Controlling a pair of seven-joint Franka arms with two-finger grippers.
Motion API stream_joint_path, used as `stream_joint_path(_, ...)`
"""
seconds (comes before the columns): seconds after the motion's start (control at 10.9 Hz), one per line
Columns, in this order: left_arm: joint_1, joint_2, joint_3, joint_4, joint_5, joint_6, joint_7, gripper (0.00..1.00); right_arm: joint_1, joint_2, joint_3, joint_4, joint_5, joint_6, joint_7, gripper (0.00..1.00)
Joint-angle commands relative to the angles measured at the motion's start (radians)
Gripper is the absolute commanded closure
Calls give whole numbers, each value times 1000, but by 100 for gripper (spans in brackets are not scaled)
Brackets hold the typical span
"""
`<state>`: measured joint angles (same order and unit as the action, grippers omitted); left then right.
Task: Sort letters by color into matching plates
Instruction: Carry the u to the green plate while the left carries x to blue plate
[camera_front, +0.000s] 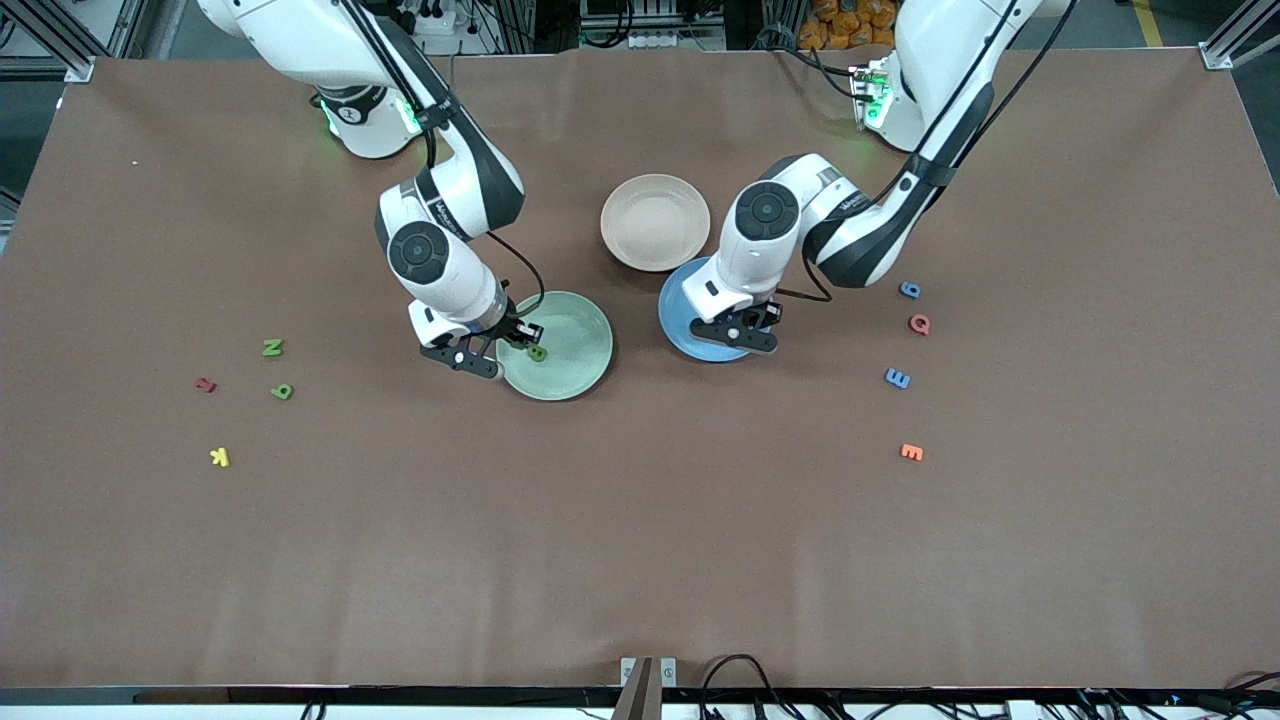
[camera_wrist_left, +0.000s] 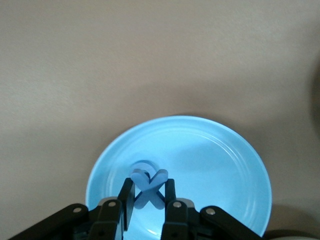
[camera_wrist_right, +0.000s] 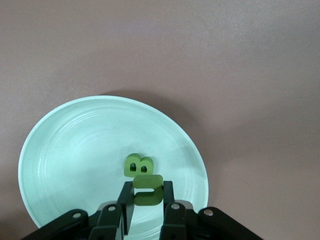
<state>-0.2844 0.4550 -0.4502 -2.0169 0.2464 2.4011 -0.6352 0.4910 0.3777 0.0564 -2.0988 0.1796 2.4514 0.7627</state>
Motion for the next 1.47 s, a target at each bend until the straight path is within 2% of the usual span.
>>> stream_joint_path(0.0,-47,25,4,18,-15,-17,-38,100,18,46,-1,62,28,-12,53,76)
stream_joint_path(0.09,-61,34,4,21,-12,-16,-49,100,18,50,0,63,29,-12,67,28)
stream_joint_path(0.18,-67,51,4,21,-6,-11,-52,100,20,49,-1,63,28,-12,82,0)
stream_joint_path(0.74,-85,82,4,43,-1,-3,-107,100,5,43,-3,54,15,-19,58,0)
stream_joint_path(0.83,-85,83,4,44,-1,-3,-107,96,-11,41,-4,52,14,-19,23,0)
stream_joint_path(0.92,-82,85,4,47,-1,-3,-104,3,-37,35,-6,46,14,-20,-29,0)
stream_joint_path(1.01,-82,85,4,49,-1,-3,-104,0,-63,32,-9,42,14,-20,-98,0)
stream_joint_path(1.38,-67,53,4,64,1,-28,-93,0,-181,24,-20,33,-29,-20,-279,0)
